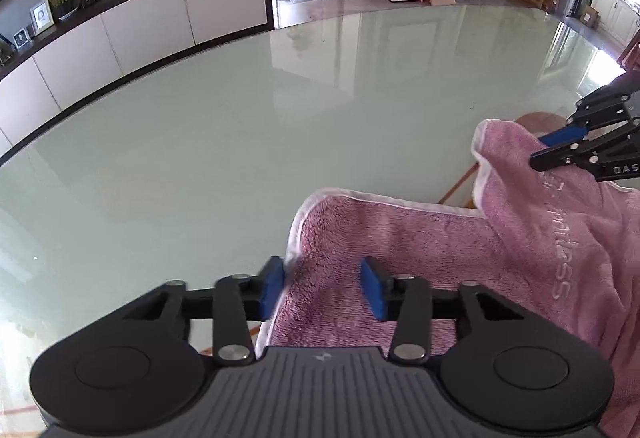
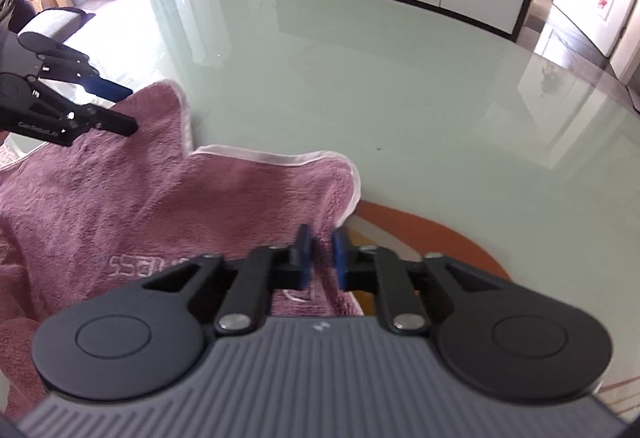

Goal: Fold towel

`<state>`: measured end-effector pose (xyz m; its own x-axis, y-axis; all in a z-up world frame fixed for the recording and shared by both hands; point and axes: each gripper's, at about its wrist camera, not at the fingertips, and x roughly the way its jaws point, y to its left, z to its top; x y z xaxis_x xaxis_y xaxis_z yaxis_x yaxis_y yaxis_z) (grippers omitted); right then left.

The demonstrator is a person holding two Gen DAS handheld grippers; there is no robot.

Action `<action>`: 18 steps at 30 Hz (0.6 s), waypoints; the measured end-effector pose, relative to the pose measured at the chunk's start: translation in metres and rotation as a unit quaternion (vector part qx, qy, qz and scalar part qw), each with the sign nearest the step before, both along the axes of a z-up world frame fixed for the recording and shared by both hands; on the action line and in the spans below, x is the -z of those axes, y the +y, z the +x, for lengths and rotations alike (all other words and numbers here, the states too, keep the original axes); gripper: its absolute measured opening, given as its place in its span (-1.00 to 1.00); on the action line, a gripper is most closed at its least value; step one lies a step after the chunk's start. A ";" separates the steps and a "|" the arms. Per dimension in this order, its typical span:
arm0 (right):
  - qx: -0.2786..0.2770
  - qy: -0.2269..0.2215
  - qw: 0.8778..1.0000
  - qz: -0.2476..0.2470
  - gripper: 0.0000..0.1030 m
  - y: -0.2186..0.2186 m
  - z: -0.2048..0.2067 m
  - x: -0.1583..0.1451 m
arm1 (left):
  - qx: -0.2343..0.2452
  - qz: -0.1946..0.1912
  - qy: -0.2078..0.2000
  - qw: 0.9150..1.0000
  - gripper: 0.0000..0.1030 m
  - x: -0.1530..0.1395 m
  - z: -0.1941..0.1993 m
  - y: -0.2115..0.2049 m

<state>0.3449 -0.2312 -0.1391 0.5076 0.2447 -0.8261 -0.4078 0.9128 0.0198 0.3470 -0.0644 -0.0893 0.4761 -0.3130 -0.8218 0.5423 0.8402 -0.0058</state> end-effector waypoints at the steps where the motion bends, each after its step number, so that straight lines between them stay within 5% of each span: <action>1: -0.001 -0.006 1.000 -0.008 -0.88 0.001 -0.003 0.000 | 0.002 -0.004 0.005 1.000 -0.86 0.000 -0.001 -0.002; 6: 0.023 -0.043 0.998 -0.030 -0.89 -0.013 -0.013 -0.008 | -0.010 0.008 -0.006 1.000 -0.88 -0.004 -0.008 -0.003; 12: 0.102 -0.085 0.989 -0.064 -0.89 -0.073 -0.011 -0.028 | -0.084 0.007 -0.044 0.996 -0.88 -0.026 0.009 0.035; 18: 0.198 -0.115 0.965 -0.128 -0.89 -0.123 0.016 -0.029 | -0.222 0.033 -0.101 0.969 -0.88 -0.042 0.049 0.082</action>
